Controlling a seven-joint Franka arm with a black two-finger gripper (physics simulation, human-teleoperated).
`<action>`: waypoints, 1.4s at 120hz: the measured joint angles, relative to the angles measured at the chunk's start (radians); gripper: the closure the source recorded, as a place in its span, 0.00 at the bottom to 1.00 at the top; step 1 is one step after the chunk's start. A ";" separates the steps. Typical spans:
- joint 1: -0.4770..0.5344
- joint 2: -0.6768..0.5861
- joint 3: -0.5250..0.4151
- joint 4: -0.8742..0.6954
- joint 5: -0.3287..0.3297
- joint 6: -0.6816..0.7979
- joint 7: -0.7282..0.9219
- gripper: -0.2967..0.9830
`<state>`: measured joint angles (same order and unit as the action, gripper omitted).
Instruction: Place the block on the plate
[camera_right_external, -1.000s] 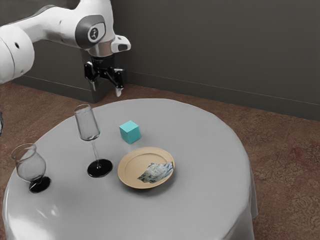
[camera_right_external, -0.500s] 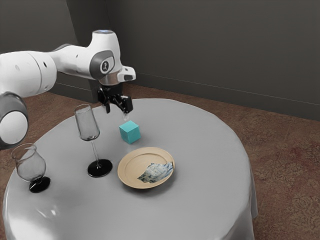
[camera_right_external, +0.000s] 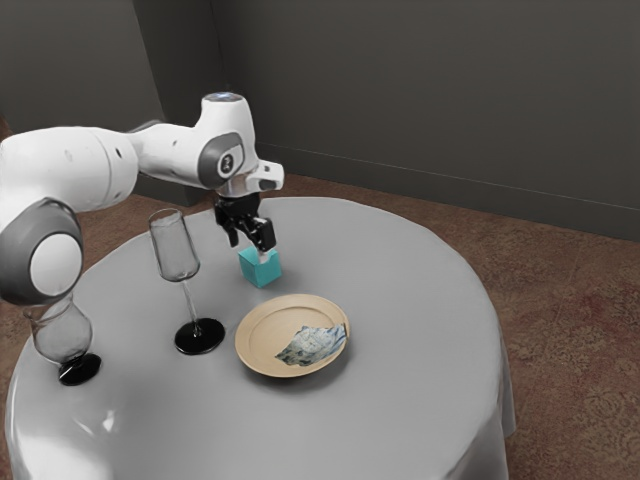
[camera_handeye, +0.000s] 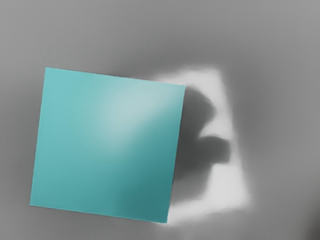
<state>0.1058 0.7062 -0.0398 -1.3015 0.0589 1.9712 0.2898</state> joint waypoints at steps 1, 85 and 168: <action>0.000 0.001 0.000 0.000 0.000 0.001 0.002 0.23; 0.020 0.098 -0.008 0.093 0.001 0.099 0.169 0.23; 0.032 0.167 -0.012 0.128 -0.011 0.145 0.245 0.23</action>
<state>0.1380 0.8727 -0.0521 -1.1730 0.0477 2.1160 0.5345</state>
